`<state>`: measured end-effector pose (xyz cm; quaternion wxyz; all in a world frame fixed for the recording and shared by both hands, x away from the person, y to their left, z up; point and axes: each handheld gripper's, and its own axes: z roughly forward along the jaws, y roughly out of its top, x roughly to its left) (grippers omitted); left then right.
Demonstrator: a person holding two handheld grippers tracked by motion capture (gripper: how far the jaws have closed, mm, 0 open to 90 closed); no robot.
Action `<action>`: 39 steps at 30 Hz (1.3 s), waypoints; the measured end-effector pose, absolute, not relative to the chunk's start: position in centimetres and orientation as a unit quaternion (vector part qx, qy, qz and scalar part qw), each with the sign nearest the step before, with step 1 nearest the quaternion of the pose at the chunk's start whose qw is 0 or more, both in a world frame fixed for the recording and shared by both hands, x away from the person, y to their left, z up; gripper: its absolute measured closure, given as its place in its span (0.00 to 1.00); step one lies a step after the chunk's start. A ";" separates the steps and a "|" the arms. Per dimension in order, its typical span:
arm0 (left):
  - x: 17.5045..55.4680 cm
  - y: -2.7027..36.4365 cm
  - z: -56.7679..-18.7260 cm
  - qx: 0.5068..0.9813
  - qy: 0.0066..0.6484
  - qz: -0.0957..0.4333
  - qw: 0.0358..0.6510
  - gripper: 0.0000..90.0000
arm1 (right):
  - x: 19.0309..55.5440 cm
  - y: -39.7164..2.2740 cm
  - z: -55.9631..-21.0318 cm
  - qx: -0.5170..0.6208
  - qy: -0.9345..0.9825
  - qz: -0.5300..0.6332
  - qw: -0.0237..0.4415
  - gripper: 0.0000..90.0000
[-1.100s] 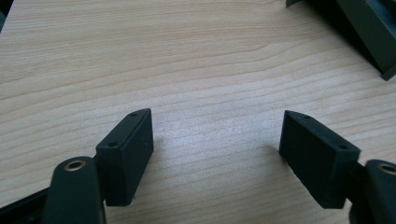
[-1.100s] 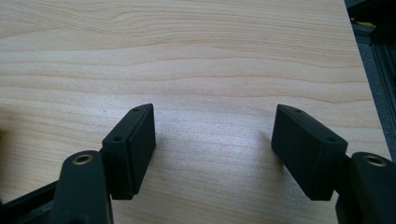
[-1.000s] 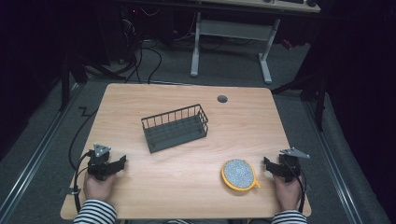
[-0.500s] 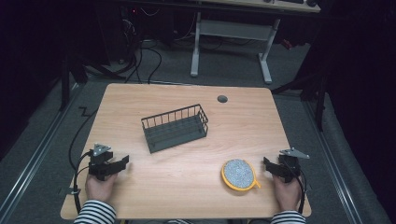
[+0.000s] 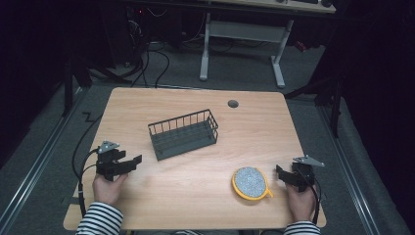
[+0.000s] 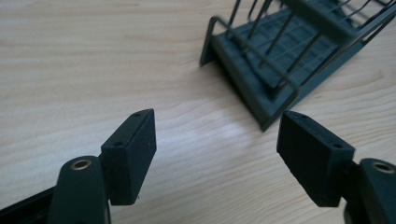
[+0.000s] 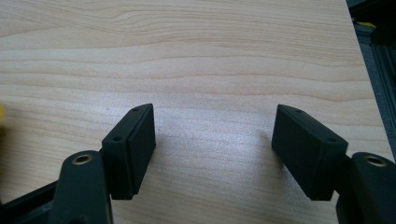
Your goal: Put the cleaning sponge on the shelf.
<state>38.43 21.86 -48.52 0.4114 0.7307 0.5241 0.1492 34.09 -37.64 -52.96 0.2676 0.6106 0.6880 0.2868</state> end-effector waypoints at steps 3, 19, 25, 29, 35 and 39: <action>38.7 21.2 -47.5 0.736 0.515 0.148 0.413 0.31 | 34.1 -37.6 -53.0 0.610 0.688 0.287 0.267 0.34; 41.2 18.8 -43.7 0.746 0.496 0.126 0.427 0.28 | 34.1 -37.6 -53.0 0.609 0.690 0.287 0.267 0.34; 42.7 18.3 -43.3 0.745 0.502 0.119 0.422 0.28 | 34.1 -37.6 -53.0 0.609 0.690 0.287 0.267 0.34; 43.6 17.8 -43.5 0.749 0.505 0.116 0.412 0.28 | 34.1 -37.6 -53.0 0.607 0.691 0.289 0.268 0.34; 44.3 16.6 -44.2 0.762 0.505 0.118 0.387 0.30 | 34.1 -37.6 -53.0 0.607 0.691 0.289 0.268 0.34; 44.4 16.3 -44.5 0.763 0.506 0.117 0.385 0.32 | 34.1 -37.6 -53.0 0.606 0.692 0.289 0.268 0.34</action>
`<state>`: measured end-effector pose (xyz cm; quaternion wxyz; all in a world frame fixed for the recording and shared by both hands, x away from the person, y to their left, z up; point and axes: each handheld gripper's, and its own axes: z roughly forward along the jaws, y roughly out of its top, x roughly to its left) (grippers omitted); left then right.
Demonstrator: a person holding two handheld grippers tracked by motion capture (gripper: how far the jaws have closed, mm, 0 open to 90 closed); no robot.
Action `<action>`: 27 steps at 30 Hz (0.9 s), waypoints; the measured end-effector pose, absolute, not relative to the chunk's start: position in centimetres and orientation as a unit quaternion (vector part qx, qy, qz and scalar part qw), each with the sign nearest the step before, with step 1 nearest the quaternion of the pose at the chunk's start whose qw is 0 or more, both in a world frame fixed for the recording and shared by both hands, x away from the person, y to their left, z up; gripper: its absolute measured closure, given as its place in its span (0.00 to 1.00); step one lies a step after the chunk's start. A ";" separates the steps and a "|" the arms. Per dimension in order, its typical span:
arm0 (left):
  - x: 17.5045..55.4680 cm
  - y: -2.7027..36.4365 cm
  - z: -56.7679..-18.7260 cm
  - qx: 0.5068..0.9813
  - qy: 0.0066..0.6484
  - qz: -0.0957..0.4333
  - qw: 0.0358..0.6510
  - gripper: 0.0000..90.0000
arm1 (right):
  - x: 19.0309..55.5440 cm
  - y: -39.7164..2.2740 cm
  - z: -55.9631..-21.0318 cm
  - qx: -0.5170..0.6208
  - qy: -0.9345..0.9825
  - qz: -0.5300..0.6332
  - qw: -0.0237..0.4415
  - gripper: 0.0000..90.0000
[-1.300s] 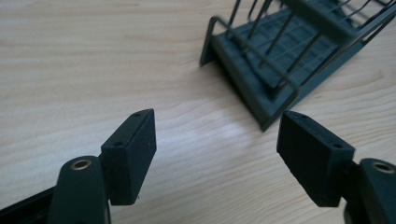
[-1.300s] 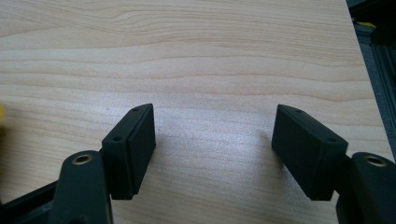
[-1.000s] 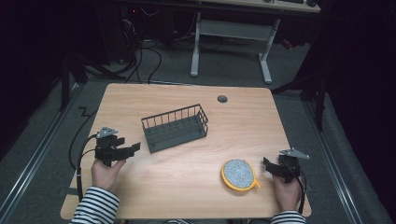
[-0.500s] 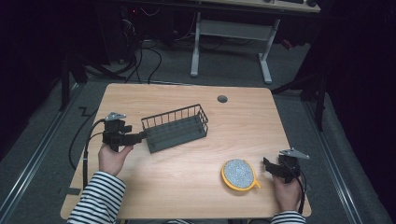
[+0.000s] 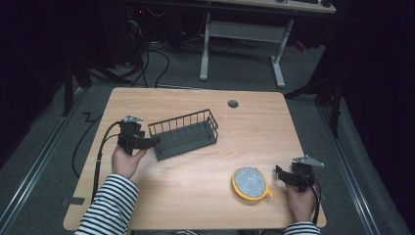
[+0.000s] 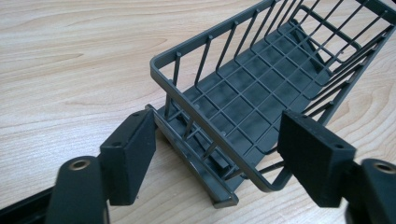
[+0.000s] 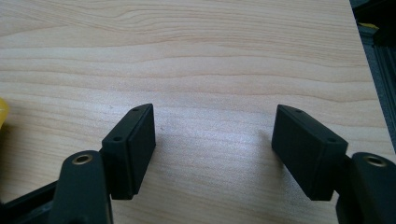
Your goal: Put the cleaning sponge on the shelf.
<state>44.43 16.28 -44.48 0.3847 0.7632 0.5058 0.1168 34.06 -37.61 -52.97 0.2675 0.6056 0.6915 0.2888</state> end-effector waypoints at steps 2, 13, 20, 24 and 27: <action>44.5 16.2 -44.5 0.764 0.505 0.115 0.385 0.33 | 34.1 -37.6 -53.0 0.606 0.691 0.289 0.267 0.34; 44.2 16.0 -44.4 0.772 0.491 0.115 0.387 0.47 | 34.1 -37.6 -53.0 0.606 0.691 0.289 0.267 0.34; 44.0 15.8 -44.4 0.772 0.491 0.120 0.386 0.49 | 34.1 -37.6 -53.0 0.604 0.693 0.289 0.267 0.34; 43.6 15.9 -44.4 0.774 0.488 0.119 0.386 0.52 | 34.1 -37.6 -53.0 0.604 0.693 0.289 0.267 0.34; 43.4 15.7 -44.7 0.779 0.485 0.120 0.379 0.54 | 34.0 -37.6 -53.0 0.604 0.693 0.289 0.267 0.34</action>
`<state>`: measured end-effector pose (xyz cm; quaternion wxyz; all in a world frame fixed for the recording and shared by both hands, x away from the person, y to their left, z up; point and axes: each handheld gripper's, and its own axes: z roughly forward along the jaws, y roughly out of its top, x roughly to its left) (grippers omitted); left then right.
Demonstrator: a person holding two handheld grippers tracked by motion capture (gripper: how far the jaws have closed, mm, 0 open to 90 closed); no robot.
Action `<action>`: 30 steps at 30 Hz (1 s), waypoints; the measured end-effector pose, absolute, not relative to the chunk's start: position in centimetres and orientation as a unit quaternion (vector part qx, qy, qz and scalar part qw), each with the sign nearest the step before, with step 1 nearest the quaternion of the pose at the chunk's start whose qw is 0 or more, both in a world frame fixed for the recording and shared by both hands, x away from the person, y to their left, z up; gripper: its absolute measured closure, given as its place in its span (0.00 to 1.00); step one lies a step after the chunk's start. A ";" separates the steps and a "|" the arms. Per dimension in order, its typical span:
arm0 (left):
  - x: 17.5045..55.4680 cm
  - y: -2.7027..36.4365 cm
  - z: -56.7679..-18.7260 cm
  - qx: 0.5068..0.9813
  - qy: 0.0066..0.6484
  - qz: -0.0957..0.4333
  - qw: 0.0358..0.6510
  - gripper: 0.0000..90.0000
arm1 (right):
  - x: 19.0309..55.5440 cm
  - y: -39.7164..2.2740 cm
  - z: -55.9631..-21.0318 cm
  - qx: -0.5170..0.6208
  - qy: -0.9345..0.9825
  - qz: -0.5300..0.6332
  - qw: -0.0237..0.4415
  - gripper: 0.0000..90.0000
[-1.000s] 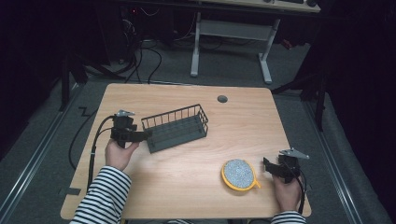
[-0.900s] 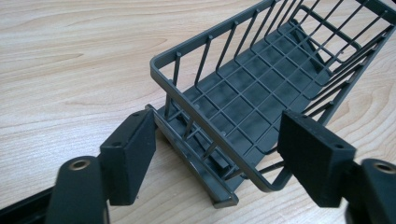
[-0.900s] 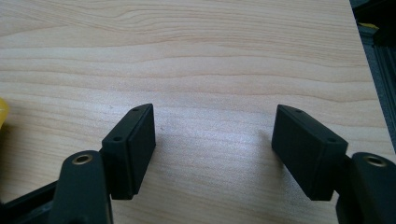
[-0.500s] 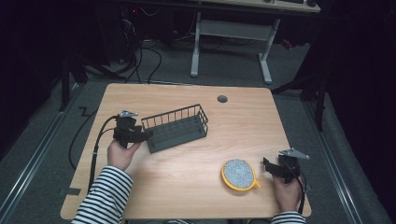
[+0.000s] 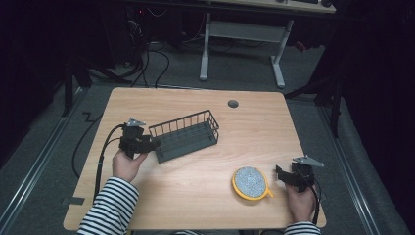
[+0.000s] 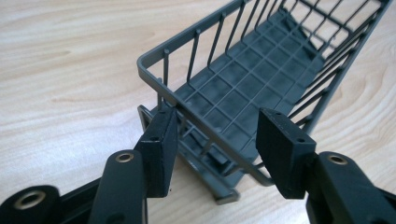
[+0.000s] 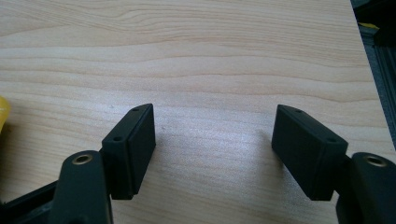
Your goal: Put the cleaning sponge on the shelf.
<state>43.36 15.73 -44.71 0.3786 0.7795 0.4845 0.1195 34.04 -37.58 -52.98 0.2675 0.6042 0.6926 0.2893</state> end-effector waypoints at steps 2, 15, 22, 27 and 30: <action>43.2 15.6 -44.9 0.781 0.484 0.112 0.379 0.53 | 34.0 -37.6 -53.0 0.604 0.693 0.289 0.267 0.34; 41.4 14.8 -45.1 0.786 0.470 0.098 0.388 0.53 | 34.0 -37.5 -53.0 0.606 0.692 0.289 0.266 0.34; 40.8 14.5 -45.1 0.791 0.462 0.092 0.390 0.53 | 34.0 -37.5 -53.0 0.606 0.692 0.289 0.267 0.34; 40.4 14.2 -45.1 0.795 0.456 0.087 0.391 0.53 | 34.0 -37.5 -53.0 0.605 0.692 0.289 0.267 0.34; 40.3 14.0 -45.1 0.795 0.454 0.082 0.393 0.53 | 34.0 -37.5 -53.0 0.605 0.692 0.289 0.268 0.34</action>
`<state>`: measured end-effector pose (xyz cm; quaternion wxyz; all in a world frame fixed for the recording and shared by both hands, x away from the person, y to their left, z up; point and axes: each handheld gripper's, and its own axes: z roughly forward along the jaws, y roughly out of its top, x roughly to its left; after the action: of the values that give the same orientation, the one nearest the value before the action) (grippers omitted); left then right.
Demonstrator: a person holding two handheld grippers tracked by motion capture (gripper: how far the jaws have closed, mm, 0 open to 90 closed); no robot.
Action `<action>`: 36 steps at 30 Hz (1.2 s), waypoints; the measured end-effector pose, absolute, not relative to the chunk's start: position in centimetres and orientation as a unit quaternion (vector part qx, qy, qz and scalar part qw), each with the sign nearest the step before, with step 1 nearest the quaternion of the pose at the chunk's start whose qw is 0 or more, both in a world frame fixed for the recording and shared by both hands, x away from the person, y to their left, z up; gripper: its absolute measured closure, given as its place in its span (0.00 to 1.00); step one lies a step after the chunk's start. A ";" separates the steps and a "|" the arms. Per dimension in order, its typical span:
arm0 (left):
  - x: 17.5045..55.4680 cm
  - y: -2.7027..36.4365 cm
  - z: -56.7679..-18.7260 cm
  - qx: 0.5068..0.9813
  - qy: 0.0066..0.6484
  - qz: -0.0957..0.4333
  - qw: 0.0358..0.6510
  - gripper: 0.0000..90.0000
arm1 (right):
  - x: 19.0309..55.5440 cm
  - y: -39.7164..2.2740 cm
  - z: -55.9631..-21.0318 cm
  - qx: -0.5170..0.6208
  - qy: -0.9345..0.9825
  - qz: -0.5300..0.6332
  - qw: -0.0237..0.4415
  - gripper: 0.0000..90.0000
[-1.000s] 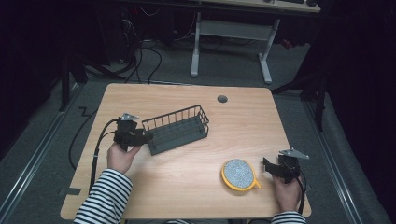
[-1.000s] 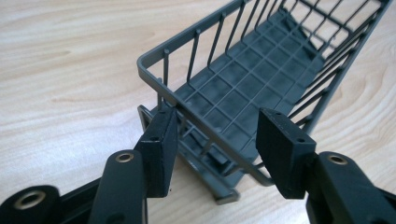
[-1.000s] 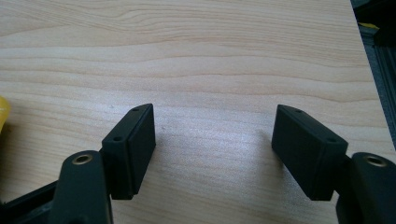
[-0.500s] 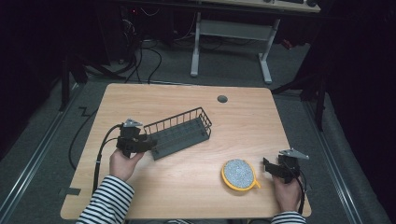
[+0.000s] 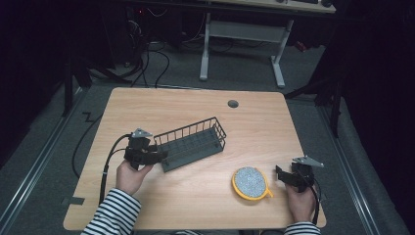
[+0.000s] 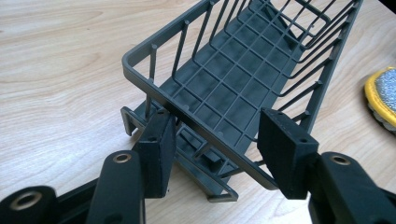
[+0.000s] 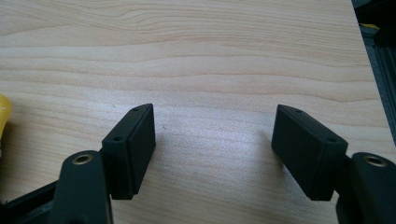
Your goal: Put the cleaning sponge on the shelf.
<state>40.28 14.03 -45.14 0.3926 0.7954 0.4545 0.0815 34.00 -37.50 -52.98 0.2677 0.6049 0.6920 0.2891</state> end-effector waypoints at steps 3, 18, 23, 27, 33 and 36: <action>40.2 13.7 -45.2 0.798 0.451 0.078 0.392 0.53 | 34.0 -37.5 -53.0 0.605 0.692 0.289 0.267 0.34; 40.0 10.5 -46.0 0.824 0.419 0.064 0.377 0.51 | 34.0 -37.5 -53.0 0.604 0.693 0.289 0.267 0.34; 40.2 10.6 -46.1 0.818 0.425 0.060 0.383 0.47 | 34.0 -37.5 -53.0 0.603 0.693 0.289 0.268 0.34; 40.1 10.9 -45.8 0.809 0.432 0.068 0.393 0.45 | 34.0 -37.5 -53.0 0.604 0.693 0.290 0.267 0.34; 39.8 13.3 -44.3 0.775 0.442 0.089 0.443 0.34 | 34.0 -37.5 -53.0 0.602 0.694 0.290 0.268 0.34; 39.6 14.2 -44.0 0.768 0.444 0.102 0.450 0.34 | 34.0 -37.5 -53.0 0.602 0.694 0.290 0.268 0.34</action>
<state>39.59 14.17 -43.95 0.4499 0.7679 0.4445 0.1020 34.01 -37.53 -52.99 0.2682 0.6018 0.6943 0.2896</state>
